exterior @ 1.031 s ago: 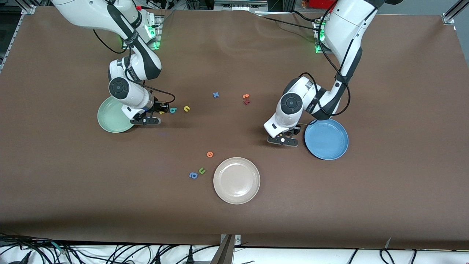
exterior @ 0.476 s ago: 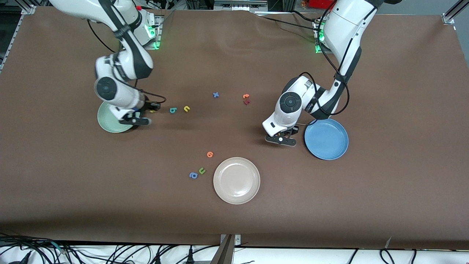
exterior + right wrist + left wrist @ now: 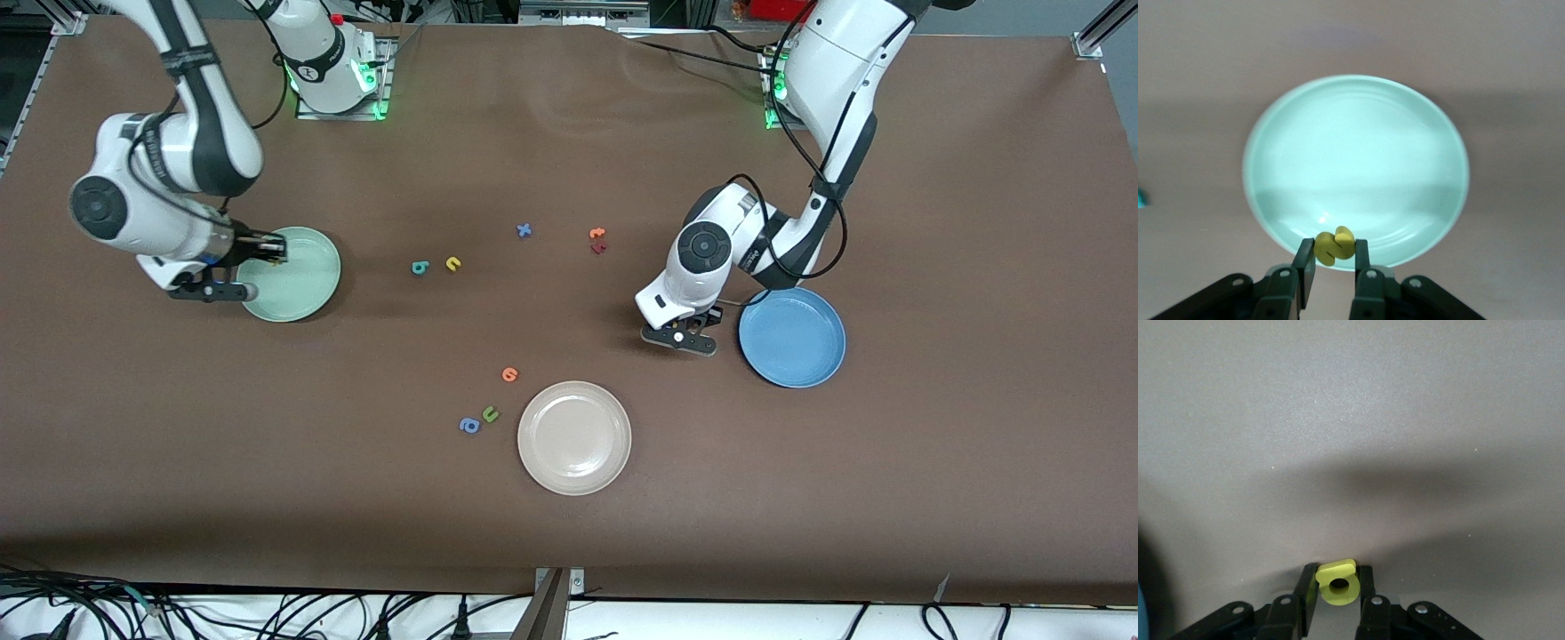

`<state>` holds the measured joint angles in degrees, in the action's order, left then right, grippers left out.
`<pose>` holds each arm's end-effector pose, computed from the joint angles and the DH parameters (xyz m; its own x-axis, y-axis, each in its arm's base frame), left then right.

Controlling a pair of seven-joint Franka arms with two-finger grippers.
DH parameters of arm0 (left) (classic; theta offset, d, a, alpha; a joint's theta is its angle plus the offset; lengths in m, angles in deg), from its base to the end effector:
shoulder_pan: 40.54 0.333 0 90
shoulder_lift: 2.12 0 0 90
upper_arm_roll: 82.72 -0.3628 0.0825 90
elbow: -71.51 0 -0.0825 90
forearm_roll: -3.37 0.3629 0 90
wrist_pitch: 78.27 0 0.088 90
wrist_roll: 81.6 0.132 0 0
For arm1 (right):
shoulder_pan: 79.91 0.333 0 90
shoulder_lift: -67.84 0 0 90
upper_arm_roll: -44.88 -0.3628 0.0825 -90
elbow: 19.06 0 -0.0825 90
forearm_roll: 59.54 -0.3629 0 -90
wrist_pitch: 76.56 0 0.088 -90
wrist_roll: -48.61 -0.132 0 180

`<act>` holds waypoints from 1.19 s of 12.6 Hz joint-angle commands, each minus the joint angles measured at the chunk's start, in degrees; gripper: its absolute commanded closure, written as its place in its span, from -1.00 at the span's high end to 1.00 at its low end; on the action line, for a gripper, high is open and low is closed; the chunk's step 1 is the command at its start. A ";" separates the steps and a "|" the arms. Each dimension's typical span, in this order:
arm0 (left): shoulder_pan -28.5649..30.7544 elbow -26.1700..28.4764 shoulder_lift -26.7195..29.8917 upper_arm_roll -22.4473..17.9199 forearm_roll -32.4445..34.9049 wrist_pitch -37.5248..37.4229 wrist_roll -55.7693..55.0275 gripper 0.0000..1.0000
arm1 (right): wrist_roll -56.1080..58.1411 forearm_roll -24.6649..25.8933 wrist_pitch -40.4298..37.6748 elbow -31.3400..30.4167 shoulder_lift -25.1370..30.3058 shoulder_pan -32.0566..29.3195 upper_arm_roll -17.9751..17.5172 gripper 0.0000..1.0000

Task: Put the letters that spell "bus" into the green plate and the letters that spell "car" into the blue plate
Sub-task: 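Drop the yellow 2 in the green plate while the left gripper drops yellow a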

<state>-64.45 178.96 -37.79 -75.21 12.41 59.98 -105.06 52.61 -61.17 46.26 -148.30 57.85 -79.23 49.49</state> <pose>0.5505 -0.3256 0.2027 0.9699 -0.2352 -0.0632 -0.2384 -0.9700 -0.0484 0.4898 -0.0317 0.3038 0.9596 -0.0142 -0.2809 -0.0219 -0.9995 -0.0243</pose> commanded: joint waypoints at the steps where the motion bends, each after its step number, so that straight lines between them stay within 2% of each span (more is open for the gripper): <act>1: 0.35 0.92 -0.20 -0.47 2.30 0.27 0.53 -0.67 | 4.51 -0.48 5.13 0.13 -5.80 -0.06 1.53 -0.92; 3: 0.35 0.74 0.33 -0.47 2.30 0.09 0.53 -0.67 | 6.36 -0.39 8.22 0.13 -8.54 -0.06 2.50 -0.90; 4: 0.52 0.57 1.03 -0.56 2.30 -0.52 0.53 -0.67 | 6.45 -0.39 8.57 0.13 -8.72 -0.15 2.50 -0.82; 5: 0.79 0.57 2.43 -0.74 2.30 -1.04 0.44 -0.66 | 6.46 -0.39 8.58 0.13 -8.72 -0.15 2.59 -0.40; 6: 1.66 0.57 4.01 -0.91 2.30 -2.70 0.96 -0.65 | 6.46 -0.48 8.49 0.13 -8.64 -0.15 2.59 0.32; 7: 3.32 0.65 5.41 -0.83 2.30 -4.55 3.41 -0.63 | 5.85 -0.48 8.06 0.13 -8.11 -0.15 2.68 0.61; 8: 5.51 0.74 7.08 -0.74 2.30 -6.31 6.21 -0.63 | 5.06 -0.57 6.92 0.22 -6.80 -0.06 2.59 0.77; 9: 7.54 0.74 8.75 -0.74 2.30 -8.67 8.94 -0.62 | 3.13 -0.57 4.21 0.65 -5.05 0.03 2.24 0.82; 12: 11.06 2.23 10.35 -0.74 2.30 -12.83 12.83 -0.44 | -5.73 -0.74 -3.80 2.06 0.23 0.29 -2.93 0.82; 13: 11.16 2.41 10.18 -0.82 2.30 -12.91 12.66 -0.17 | -10.11 -0.92 -4.08 2.06 0.59 0.29 -5.30 0.82; 15: 11.16 2.24 10.18 -0.74 2.38 -12.92 12.14 0.80 | -19.25 -2.49 -2.86 2.06 0.16 0.29 -11.79 0.82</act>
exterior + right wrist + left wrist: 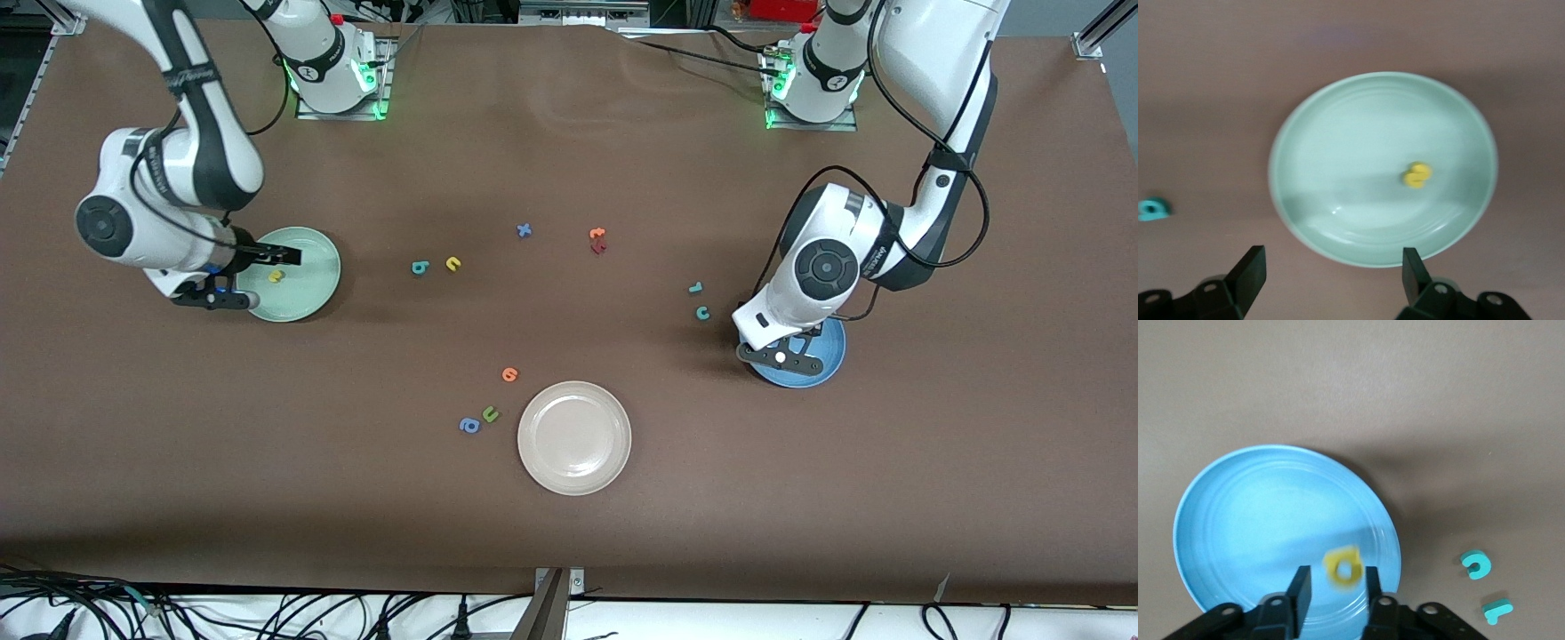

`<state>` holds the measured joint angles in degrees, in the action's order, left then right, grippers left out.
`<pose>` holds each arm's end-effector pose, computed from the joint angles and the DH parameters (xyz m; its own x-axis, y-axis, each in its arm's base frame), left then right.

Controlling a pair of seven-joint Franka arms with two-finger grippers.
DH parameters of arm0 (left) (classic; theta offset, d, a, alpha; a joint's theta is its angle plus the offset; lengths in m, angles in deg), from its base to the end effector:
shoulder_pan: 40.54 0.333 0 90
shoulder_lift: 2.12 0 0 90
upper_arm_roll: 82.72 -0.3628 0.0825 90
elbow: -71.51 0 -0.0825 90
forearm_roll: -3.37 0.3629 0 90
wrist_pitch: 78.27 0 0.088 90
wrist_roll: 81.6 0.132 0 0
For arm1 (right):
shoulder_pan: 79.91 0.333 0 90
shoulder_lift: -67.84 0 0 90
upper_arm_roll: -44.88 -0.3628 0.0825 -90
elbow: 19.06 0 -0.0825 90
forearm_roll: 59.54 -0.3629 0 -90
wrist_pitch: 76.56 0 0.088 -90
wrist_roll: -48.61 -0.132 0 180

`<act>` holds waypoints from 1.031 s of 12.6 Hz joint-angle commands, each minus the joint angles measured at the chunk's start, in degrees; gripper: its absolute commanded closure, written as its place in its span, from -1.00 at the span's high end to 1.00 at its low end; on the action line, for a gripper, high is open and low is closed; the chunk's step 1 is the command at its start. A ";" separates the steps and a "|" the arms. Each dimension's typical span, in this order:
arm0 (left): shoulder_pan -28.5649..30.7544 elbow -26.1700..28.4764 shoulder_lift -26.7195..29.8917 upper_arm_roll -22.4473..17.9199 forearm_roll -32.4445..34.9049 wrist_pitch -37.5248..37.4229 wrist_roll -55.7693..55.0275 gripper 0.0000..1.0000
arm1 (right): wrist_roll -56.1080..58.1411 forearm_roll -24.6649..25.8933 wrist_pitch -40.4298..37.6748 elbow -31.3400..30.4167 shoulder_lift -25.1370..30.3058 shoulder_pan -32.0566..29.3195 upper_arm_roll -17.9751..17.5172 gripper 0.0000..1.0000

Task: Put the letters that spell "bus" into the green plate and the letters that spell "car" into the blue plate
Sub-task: 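Drop the yellow 2 in the green plate while the left gripper drops yellow a, then grasp the teal a with the right gripper while the left gripper grasps teal c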

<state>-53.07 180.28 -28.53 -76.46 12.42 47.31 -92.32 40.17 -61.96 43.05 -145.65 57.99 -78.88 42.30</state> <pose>0.5863 -0.1856 0.2787 0.9628 -0.2244 -0.1503 -0.2397 -0.9664 -0.0927 0.4981 0.0342 0.3185 0.9505 -0.1060 -0.2921 -0.1090 -0.9940 0.0061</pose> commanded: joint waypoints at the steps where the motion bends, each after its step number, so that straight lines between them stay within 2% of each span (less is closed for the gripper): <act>1: -0.66 0.56 1.00 0.60 2.37 -0.24 -1.22 0.85 | -11.73 -3.88 2.27 -0.59 -0.51 -0.06 -7.59 0.81; 4: -3.11 0.21 -0.40 2.09 1.67 0.37 -8.57 0.80 | -24.13 -4.52 9.12 -1.20 -3.49 0.02 -15.60 0.81; 5: -4.60 0.12 -1.45 2.27 1.67 0.98 -12.52 0.65 | -26.69 -4.44 11.41 -1.21 -4.90 0.11 -17.19 0.81; 7: -7.85 0.73 -3.38 2.36 1.67 4.05 -18.60 0.35 | -27.86 -4.26 15.54 -1.99 -7.27 1.08 -17.73 0.80; 8: -8.74 0.91 -4.09 2.27 1.76 4.15 -19.93 0.10 | -27.86 -4.26 17.83 -2.78 -8.24 1.34 -17.73 0.80; 10: -8.84 1.43 -4.36 2.36 1.93 4.32 -20.03 0.10 | -27.86 -4.26 20.65 -4.28 -9.83 1.95 -17.73 0.80; 13: -8.22 4.77 -4.45 2.27 2.37 11.08 -19.42 0.15 | -27.86 -4.26 21.01 -4.99 -11.14 2.57 -17.73 0.80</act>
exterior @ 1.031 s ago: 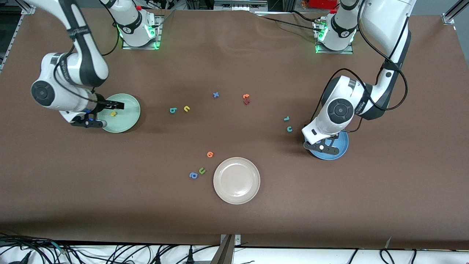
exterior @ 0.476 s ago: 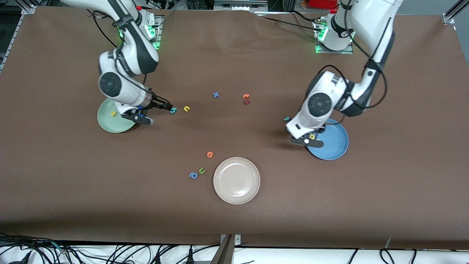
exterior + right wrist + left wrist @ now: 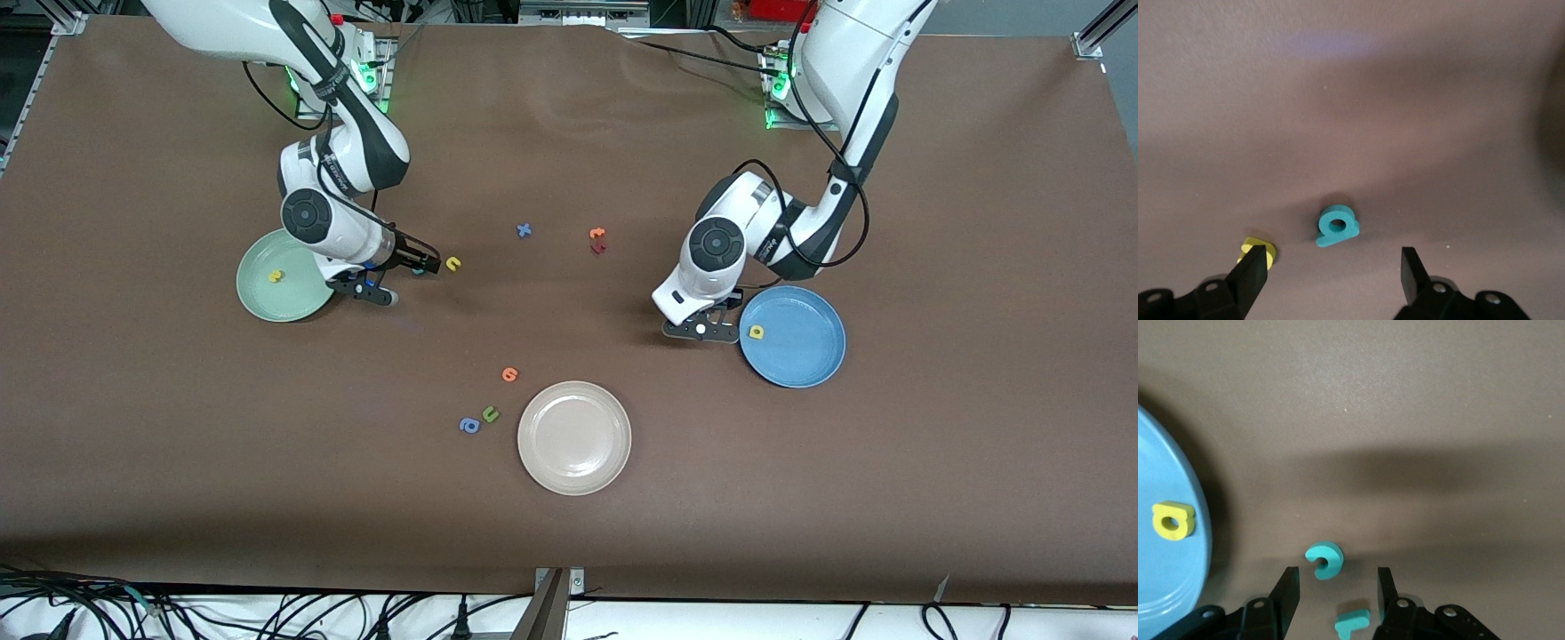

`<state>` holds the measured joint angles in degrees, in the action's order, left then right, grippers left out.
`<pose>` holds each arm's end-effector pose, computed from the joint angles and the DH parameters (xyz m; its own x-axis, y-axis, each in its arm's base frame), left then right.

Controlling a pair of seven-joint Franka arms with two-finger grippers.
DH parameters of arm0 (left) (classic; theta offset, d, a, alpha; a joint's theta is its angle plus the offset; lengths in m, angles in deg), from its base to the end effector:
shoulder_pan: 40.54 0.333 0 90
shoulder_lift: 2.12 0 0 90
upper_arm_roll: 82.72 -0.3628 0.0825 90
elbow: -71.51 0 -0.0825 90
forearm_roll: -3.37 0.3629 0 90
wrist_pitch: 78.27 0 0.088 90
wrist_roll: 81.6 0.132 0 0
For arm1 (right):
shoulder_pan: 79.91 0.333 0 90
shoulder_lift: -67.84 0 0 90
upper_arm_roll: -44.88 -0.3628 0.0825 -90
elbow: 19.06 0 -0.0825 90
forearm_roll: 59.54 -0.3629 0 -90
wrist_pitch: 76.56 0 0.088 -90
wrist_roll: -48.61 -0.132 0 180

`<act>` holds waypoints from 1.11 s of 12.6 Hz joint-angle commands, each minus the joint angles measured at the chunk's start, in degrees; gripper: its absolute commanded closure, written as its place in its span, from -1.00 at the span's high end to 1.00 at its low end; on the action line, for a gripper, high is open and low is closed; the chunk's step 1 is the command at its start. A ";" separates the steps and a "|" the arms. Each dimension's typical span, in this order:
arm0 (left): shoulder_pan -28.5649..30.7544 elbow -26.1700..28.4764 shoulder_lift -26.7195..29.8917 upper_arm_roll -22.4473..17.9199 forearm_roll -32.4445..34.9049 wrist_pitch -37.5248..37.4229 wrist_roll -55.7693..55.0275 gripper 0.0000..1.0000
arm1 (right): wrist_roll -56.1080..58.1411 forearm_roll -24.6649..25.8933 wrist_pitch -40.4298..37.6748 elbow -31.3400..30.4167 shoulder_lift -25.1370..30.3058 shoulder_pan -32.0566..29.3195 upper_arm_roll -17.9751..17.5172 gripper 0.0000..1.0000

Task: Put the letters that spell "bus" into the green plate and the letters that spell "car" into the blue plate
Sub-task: 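Grasp the teal a with the right gripper while the left gripper grasps teal c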

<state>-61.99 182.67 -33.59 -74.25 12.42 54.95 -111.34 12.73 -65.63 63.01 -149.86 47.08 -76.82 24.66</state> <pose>0.5352 -0.2964 0.2196 0.9873 -0.0981 -0.1248 -0.1102 -0.9894 -0.0942 0.4689 0.2066 0.2274 0.9180 -0.2973 -0.2624 -0.3144 -0.9490 -0.0247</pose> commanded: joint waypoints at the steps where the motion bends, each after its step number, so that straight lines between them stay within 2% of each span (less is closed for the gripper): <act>1: 0.79 2.39 0.62 0.06 2.46 3.54 -0.31 0.16 | -0.43 -0.59 1.14 -0.77 -0.67 0.52 0.00 0.77; 4: 1.14 2.39 -0.17 0.06 2.46 4.41 -0.22 0.15 | -0.43 0.20 1.23 -0.86 -1.29 0.43 0.09 0.68; 7: 1.67 3.26 -0.35 0.06 2.55 5.99 0.65 0.05 | -0.34 0.64 7.54 -3.40 -1.73 0.52 0.09 0.67; 9: 2.37 4.14 -0.35 0.06 2.55 7.31 1.09 0.05 | -0.34 0.73 7.74 -3.59 -1.91 0.51 0.09 0.67; 11: 2.37 4.15 -0.44 0.06 2.55 7.67 1.09 -0.04 | -0.25 0.82 7.74 -3.59 -1.91 0.52 0.09 0.42; 14: 2.37 4.15 -0.35 0.06 2.55 7.67 1.09 -0.49 | -0.16 0.91 7.74 -3.59 -2.26 0.52 0.18 -0.19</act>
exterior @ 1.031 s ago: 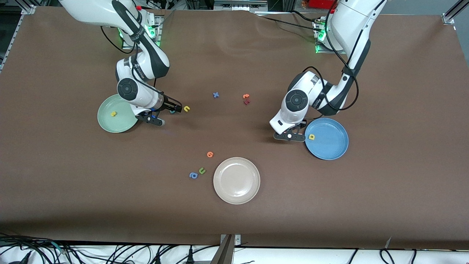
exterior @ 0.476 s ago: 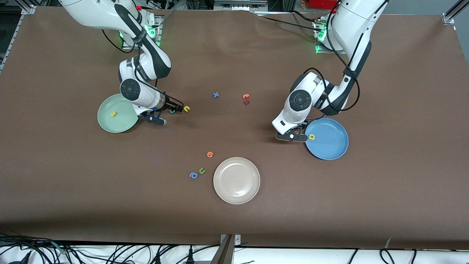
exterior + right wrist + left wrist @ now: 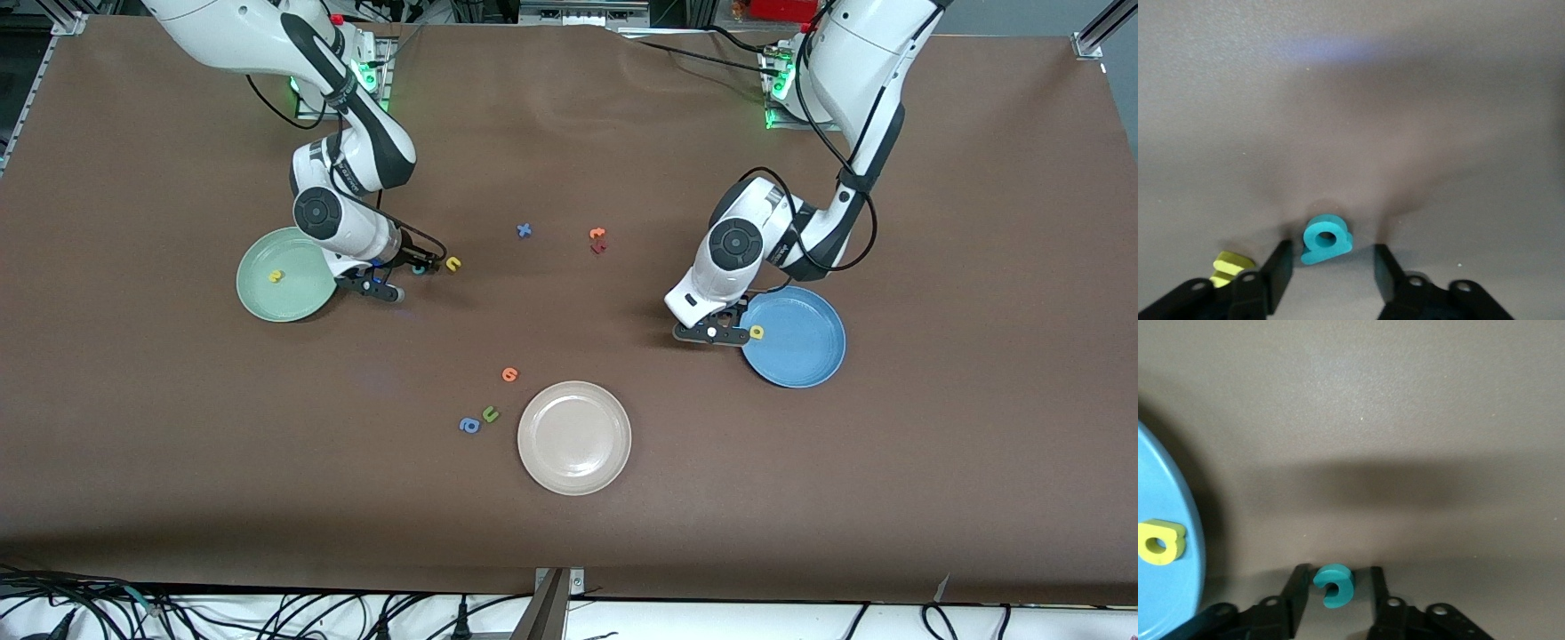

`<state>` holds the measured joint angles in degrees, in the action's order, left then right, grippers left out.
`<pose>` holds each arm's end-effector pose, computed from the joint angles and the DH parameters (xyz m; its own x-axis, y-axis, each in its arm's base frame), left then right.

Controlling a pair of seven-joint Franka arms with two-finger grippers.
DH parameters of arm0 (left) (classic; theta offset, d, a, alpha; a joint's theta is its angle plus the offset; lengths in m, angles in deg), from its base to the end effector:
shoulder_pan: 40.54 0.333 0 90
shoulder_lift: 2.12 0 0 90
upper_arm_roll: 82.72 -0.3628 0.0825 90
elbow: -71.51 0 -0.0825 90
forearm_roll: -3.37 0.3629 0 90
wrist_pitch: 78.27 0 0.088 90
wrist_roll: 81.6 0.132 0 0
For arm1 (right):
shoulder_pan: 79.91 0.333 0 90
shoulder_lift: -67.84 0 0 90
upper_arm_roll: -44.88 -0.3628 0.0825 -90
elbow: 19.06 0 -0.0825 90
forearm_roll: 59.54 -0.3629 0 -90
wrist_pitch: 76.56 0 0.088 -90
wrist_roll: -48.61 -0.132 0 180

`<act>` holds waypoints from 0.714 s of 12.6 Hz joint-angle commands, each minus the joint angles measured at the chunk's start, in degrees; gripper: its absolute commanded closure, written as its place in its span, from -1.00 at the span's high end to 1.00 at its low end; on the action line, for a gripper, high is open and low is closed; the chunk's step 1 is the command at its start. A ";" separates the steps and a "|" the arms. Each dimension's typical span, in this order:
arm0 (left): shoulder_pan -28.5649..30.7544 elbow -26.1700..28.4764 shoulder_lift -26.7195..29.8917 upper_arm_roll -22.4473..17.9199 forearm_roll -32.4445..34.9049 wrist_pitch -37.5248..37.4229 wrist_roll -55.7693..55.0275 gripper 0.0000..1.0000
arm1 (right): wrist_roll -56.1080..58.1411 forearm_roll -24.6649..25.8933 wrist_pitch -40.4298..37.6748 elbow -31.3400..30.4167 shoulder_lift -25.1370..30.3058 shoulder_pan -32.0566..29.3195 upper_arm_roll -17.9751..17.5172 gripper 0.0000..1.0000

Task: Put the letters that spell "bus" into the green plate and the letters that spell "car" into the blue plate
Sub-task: 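Grasp the teal a with the right gripper while the left gripper grasps teal c, then drop the teal a in the green plate while the left gripper drops teal c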

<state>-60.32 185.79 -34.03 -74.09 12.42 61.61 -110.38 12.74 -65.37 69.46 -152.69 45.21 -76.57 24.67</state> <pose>0.5361 -0.2829 0.2043 0.9917 -0.0983 -0.0833 -0.1032 -0.9930 -0.0567 0.4599 0.2056 0.2038 0.9239 -0.2994 -0.2383 -0.3181 -0.9471 -0.0434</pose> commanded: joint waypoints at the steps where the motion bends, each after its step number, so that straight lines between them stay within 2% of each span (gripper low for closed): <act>1: 0.70 1.03 0.09 -0.10 2.55 1.01 0.13 -0.56 | -0.17 0.72 1.29 -0.75 -0.48 0.27 0.16 -0.38; 2: 0.70 0.94 0.09 -0.10 2.55 1.01 0.22 -0.68 | -0.17 0.73 1.29 -0.75 -0.48 0.27 0.16 -0.44; 6: 0.97 0.24 2.71 -0.19 2.46 -1.96 3.02 -0.68 | -0.35 0.73 1.02 -0.66 -0.04 0.18 0.16 -0.47; 7: 1.32 0.15 4.29 -0.36 2.46 -3.37 3.38 -0.68 | -0.44 0.73 0.76 -0.66 0.22 0.18 0.16 -0.58; 9: 4.64 0.15 6.76 -0.45 2.46 -5.75 9.15 -0.66 | -0.79 0.64 0.58 -0.58 0.31 0.18 0.25 -0.99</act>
<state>-58.87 185.08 -31.24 -74.60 12.44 58.86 -105.87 12.71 -65.37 69.35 -152.51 45.71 -76.51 24.52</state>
